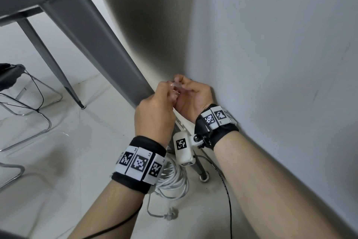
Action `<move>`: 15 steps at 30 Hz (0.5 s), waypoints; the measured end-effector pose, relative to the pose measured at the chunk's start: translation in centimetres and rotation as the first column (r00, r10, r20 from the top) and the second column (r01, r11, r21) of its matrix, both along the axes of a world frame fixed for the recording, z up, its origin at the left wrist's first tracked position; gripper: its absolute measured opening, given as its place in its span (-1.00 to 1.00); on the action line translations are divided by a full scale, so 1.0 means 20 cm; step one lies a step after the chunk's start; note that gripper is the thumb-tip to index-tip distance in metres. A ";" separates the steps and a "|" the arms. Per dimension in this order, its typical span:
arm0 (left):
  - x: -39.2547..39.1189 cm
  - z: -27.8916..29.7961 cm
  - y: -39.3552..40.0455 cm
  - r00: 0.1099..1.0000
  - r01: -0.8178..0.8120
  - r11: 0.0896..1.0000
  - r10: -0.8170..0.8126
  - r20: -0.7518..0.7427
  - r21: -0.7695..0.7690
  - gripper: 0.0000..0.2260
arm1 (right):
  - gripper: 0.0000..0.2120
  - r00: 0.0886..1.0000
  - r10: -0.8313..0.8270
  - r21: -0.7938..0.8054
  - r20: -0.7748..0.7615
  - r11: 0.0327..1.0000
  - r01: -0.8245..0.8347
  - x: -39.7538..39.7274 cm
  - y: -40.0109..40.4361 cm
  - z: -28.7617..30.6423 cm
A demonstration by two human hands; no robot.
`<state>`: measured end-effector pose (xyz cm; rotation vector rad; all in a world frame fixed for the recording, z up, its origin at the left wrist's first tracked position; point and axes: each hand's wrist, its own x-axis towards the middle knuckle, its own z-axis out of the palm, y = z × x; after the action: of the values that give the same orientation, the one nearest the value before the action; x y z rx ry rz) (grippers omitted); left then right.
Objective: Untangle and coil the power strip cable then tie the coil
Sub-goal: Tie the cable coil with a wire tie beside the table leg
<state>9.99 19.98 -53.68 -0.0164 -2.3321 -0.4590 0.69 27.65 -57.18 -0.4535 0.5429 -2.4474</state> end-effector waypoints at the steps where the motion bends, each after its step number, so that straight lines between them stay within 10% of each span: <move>1: -0.01 0.00 0.01 1.000 -0.021 0.999 0.021 0.008 0.037 -0.94 | -0.88 1.000 -0.002 0.016 -0.022 1.000 0.002 0.00 0.00 -0.01; 15: -0.02 0.00 0.01 0.999 -0.043 0.971 0.048 -0.015 0.236 -0.85 | -0.84 0.993 -0.016 0.027 -0.120 0.999 0.019 0.02 0.02 -0.04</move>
<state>9.49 20.27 -53.73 0.1450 -2.2391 -0.7061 1.02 28.04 -58.05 -0.5898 0.6324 -2.4371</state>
